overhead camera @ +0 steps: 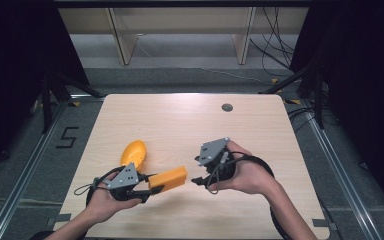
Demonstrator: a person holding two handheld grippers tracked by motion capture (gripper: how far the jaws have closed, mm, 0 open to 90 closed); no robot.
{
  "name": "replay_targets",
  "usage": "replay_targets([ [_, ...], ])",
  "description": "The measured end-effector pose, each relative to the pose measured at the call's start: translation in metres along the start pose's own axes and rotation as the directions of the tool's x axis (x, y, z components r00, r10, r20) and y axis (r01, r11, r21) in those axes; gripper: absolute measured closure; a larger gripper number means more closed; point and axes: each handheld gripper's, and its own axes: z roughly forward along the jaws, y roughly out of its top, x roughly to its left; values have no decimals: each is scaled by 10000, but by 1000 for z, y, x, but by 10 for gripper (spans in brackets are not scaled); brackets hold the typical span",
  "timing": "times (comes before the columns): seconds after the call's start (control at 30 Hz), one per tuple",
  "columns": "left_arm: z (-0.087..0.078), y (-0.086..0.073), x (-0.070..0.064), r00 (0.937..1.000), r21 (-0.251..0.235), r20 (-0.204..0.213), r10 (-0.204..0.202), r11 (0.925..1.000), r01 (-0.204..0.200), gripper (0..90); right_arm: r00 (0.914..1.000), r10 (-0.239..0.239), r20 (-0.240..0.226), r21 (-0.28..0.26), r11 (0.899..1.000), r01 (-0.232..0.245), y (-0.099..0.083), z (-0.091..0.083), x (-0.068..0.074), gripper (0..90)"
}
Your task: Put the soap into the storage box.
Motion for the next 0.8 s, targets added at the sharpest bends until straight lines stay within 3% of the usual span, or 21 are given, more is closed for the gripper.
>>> replay_targets([
  [0.1, -8, 0, 4, 9973, -173, -589, -430, 9990, 420, 602, 9966, 643, 512, 4, 9979, -644, -17, -5, -2, 367],
  [0.13, -10, 0, 4, 9935, -279, -848, -764, 9968, 743, 602, 9934, 902, 707, 13, 9959, -905, -22, -7, -2, 371],
  [0.23, -18, -1, 8, 9820, -654, -1482, -1175, 9919, 1089, 602, 9848, 1510, 855, 128, 9882, -1526, -37, -8, -1, 376],
  [0.37, -28, 0, 13, 9573, -1058, -2281, -1776, 9819, 1569, 602, 9779, 1810, 1047, 183, 9828, -1838, -53, -7, 0, 383],
  [0.57, -35, -6, 26, 9194, -1250, -3131, -2380, 9700, 2085, 602, 9524, 2514, 1724, -98, 9673, -2535, -70, -7, 0, 393],
  [0.6, -37, -7, 28, 9132, -1303, -3258, -2448, 9683, 2131, 602, 9535, 2466, 1734, -141, 9687, -2480, -72, -7, -1, 394],
  [0.63, -38, -7, 31, 9099, -1352, -3335, -2468, 9677, 2129, 603, 9464, 2674, 1814, -180, 9631, -2687, -74, -7, 0, 394],
  [0.67, -40, -8, 32, 8998, -1421, -3495, -2611, 9641, 2245, 602, 9433, 2747, 1862, -185, 9609, -2762, -76, -7, 0, 396],
  [0.7, -41, -8, 35, 8955, -1520, -3567, -2662, 9623, 2256, 602, 9439, 2791, 1763, -207, 9598, -2799, -78, -6, 0, 398],
  [0.77, -44, -8, 40, 8807, -1644, -3800, -2826, 9576, 2364, 603, 9413, 2894, 1736, -122, 9564, -2918, -81, -4, 1, 400],
  [0.8, -45, -9, 43, 8775, -1758, -3830, -2885, 9554, 2373, 603, 9420, 2970, 1562, 42, 9535, -3013, -81, -4, 2, 400],
])
